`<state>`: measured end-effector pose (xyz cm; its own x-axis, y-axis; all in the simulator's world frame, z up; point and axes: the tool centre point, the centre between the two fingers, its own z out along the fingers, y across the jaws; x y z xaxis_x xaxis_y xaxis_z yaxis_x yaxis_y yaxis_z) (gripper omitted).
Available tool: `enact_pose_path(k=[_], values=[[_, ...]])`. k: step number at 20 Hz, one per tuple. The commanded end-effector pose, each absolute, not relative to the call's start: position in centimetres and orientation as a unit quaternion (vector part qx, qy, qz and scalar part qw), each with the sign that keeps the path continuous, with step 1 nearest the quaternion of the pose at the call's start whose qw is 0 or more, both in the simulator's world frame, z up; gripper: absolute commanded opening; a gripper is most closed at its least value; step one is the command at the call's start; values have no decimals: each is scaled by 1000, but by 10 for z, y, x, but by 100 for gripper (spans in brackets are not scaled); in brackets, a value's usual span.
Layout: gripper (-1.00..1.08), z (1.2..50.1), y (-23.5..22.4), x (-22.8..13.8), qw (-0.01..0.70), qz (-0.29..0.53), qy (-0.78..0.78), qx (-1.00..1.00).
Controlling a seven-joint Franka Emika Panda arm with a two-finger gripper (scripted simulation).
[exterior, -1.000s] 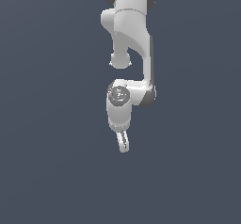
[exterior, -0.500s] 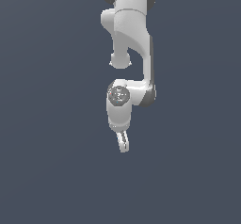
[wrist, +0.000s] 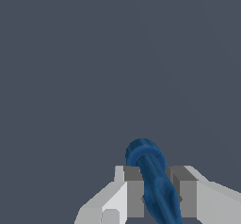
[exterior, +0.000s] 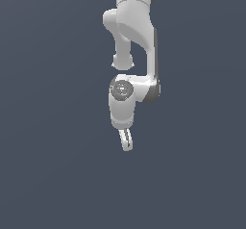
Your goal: Pick up the object and move it to a goal position.
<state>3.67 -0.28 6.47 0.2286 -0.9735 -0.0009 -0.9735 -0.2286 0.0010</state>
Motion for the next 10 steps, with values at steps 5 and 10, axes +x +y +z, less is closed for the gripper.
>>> enact_pose_path(k=[5, 10], values=[[-100, 102, 0, 19, -1, -1, -621, 784], [-100, 142, 4, -1, -1, -1, -621, 784]])
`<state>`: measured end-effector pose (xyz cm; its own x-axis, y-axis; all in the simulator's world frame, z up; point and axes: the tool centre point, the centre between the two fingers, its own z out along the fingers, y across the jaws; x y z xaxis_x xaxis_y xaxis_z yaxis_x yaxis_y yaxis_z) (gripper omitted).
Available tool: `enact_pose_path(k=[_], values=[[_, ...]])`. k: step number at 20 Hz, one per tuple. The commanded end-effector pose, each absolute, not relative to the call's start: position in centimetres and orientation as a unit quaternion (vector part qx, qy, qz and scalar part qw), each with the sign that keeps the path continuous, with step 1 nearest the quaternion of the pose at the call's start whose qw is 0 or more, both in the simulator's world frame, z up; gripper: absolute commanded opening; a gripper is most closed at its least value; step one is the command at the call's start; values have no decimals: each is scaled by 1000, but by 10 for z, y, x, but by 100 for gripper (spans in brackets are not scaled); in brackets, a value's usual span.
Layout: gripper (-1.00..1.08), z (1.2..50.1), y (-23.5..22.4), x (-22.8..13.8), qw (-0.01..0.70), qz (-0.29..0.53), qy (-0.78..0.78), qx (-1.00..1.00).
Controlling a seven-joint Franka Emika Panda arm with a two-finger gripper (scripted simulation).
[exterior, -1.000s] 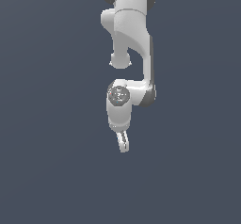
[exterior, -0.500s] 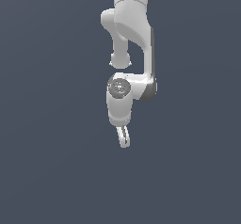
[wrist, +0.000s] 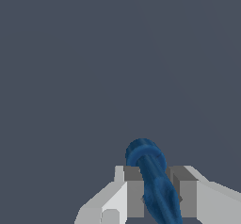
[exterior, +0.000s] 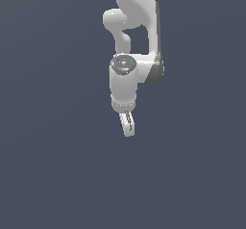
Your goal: Pick up the object and move it to a goal position.
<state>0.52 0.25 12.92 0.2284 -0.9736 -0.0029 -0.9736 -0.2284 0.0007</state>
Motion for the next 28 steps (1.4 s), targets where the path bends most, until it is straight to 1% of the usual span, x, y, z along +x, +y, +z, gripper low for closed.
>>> enact_pose_path(k=[1, 22, 28], values=[[-100, 150, 4, -5, 1, 1, 621, -784], [-100, 343, 18, -94, 0, 0, 622, -783], [-100, 389, 22, -113, -1, -1, 622, -783]])
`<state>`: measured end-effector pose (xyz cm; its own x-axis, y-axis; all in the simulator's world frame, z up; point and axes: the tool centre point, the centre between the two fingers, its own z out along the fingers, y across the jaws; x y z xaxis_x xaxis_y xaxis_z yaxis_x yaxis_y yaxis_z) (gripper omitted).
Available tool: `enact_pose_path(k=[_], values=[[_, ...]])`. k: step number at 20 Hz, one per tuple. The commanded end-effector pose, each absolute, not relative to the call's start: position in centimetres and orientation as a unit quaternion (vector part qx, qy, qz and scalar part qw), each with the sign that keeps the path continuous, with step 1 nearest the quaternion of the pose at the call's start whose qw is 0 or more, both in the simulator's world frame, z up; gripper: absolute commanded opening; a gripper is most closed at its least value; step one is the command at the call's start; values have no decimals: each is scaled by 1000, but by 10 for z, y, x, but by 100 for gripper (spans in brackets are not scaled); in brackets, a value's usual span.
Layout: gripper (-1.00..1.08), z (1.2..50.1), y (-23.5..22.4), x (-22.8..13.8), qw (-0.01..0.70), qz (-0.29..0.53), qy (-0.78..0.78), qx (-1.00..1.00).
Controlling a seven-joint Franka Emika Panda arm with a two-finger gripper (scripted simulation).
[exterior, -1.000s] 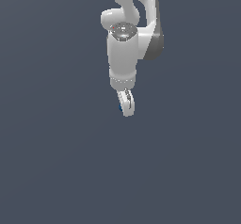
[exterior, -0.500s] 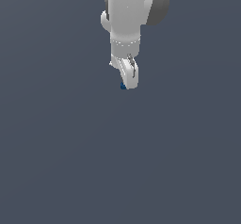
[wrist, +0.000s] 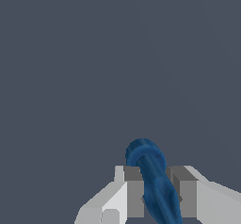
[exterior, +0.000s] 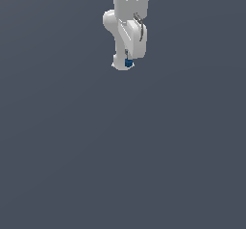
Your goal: Pick up the object and move it to a goal position.
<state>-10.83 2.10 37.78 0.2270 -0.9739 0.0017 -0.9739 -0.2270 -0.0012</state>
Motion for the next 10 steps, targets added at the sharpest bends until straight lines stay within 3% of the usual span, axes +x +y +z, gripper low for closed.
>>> enact_pose_path(k=[1, 10], values=[[-100, 395, 23, -116, 1, 1, -622, 783], [-100, 427, 26, -128, 0, 0, -621, 784]])
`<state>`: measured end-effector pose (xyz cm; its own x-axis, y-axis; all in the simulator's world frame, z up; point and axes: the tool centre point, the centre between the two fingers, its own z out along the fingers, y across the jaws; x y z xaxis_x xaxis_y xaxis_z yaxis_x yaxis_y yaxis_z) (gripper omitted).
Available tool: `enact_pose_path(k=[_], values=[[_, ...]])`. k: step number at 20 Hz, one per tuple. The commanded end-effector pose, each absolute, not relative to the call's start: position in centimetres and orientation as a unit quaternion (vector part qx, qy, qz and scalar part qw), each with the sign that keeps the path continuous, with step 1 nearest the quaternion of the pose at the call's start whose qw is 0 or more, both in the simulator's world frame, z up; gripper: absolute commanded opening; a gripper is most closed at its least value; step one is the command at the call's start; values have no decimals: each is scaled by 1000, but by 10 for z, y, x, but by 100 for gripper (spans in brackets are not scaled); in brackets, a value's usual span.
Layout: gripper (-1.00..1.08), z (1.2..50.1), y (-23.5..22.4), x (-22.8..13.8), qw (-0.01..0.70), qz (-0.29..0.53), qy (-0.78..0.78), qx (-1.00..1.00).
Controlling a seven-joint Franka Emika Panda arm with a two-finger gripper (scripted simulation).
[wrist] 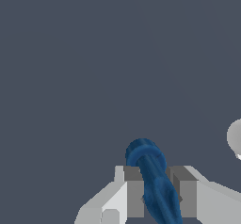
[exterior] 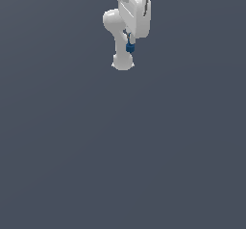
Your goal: Pick up the object and move it to a goal position.
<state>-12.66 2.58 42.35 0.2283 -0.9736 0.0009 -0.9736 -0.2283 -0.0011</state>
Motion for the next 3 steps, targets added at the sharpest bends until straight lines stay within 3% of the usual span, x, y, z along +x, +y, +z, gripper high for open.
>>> enact_pose_path(k=[1, 3], values=[[-100, 428, 27, -128, 0, 0, 621, -784], [-100, 428, 27, -128, 0, 0, 621, -784]])
